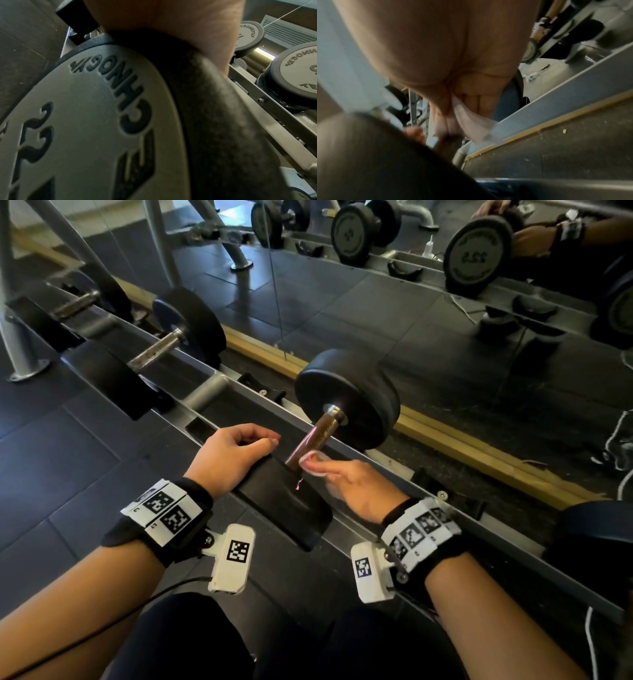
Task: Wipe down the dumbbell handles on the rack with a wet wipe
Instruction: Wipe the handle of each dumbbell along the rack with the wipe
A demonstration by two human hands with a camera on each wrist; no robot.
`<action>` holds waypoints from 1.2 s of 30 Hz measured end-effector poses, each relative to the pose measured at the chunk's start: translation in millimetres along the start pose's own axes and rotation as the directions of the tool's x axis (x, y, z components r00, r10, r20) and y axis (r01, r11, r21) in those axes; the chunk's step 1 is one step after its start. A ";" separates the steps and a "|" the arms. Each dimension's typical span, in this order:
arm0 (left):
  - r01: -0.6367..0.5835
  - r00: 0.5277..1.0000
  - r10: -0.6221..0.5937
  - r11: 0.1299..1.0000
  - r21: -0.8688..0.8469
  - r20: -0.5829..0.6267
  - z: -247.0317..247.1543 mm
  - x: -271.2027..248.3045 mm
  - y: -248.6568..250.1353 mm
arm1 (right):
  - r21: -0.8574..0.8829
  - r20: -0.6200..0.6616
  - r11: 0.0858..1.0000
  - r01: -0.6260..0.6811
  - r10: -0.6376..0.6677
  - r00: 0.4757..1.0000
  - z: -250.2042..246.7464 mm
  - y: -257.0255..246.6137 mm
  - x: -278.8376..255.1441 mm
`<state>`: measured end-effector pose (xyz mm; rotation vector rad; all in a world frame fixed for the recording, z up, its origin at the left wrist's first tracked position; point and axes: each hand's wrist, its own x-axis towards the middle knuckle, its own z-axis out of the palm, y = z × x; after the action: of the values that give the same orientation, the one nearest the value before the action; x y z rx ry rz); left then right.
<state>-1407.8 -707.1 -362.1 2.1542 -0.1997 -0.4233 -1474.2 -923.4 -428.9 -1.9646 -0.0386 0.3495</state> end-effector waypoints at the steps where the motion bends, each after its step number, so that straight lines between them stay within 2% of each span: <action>1: -0.004 1.000 0.004 1.000 -0.001 -0.004 0.1 -1.2 0.5 | 0.100 0.027 0.995 -0.011 0.008 1.000 -6.6 -5.2 -0.4; 4: -0.026 0.999 0.025 1.000 -0.015 -0.038 1.2 -5.1 -0.7 | 0.203 -0.086 0.975 0.085 -0.068 0.994 -36.1 -21.8 1.0; 6: -0.040 0.997 0.038 0.999 -0.024 -0.069 1.6 -6.9 -3.8 | 0.286 -0.186 0.950 0.124 -0.072 0.980 -50.6 -35.4 4.8; 8: -0.045 0.995 0.042 0.998 -0.033 -0.087 1.9 -7.1 -6.8 | 0.160 -0.300 0.971 0.176 -0.122 0.946 -55.1 -48.3 13.8; 10: -0.052 0.993 0.048 0.998 -0.037 -0.107 2.3 -4.9 -9.4 | -0.017 -0.351 0.984 0.176 -0.171 0.921 -51.0 -56.3 24.0; 12: -0.061 0.989 0.055 0.997 -0.039 -0.139 2.8 -2.5 -11.2 | -0.187 -0.288 0.976 0.111 -0.162 0.944 -43.7 -57.5 28.4; 13: -0.063 0.987 0.056 0.997 -0.040 -0.153 2.9 -1.7 -11.5 | -0.327 -0.212 0.941 0.087 -0.162 0.964 -41.2 -53.5 30.5; 15: -0.063 0.986 0.054 0.997 -0.051 -0.160 3.4 -1.2 -12.0 | -0.574 -0.035 0.809 0.127 -0.180 0.983 -38.3 -39.3 34.9; 17: -0.062 0.986 0.052 0.997 -0.056 -0.160 3.7 -1.5 -12.1 | -0.660 0.089 0.717 0.224 -0.221 0.971 -34.3 -32.6 37.6; 20: -0.058 0.983 0.047 0.997 -0.056 -0.176 3.7 -1.6 -12.0 | -0.672 0.189 0.632 0.385 -0.356 0.915 -33.8 -33.9 41.0; 25: -0.055 0.983 0.044 0.997 -0.057 -0.179 4.2 1.2 -14.4 | -0.708 0.134 0.592 0.384 -0.422 0.897 -29.9 -36.0 35.7; 29: -0.052 0.985 0.042 0.997 -0.055 -0.168 4.2 3.3 -16.1 | -0.753 0.170 0.567 0.334 -0.322 0.931 -27.2 -32.9 37.0; 33: -0.053 0.986 0.043 0.997 -0.061 -0.159 3.6 3.7 -16.9 | -0.838 0.051 0.507 0.202 -0.296 0.954 -41.7 -37.7 44.4; 36: -0.057 0.987 0.046 0.996 -0.065 -0.156 4.0 4.1 -17.9 | -0.821 0.104 0.506 0.265 -0.324 0.940 -29.7 -39.9 35.3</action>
<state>-1405.6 -701.0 -379.8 2.0981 -0.1514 -0.2293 -1427.3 -926.9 -389.9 -2.8594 -0.6061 0.0048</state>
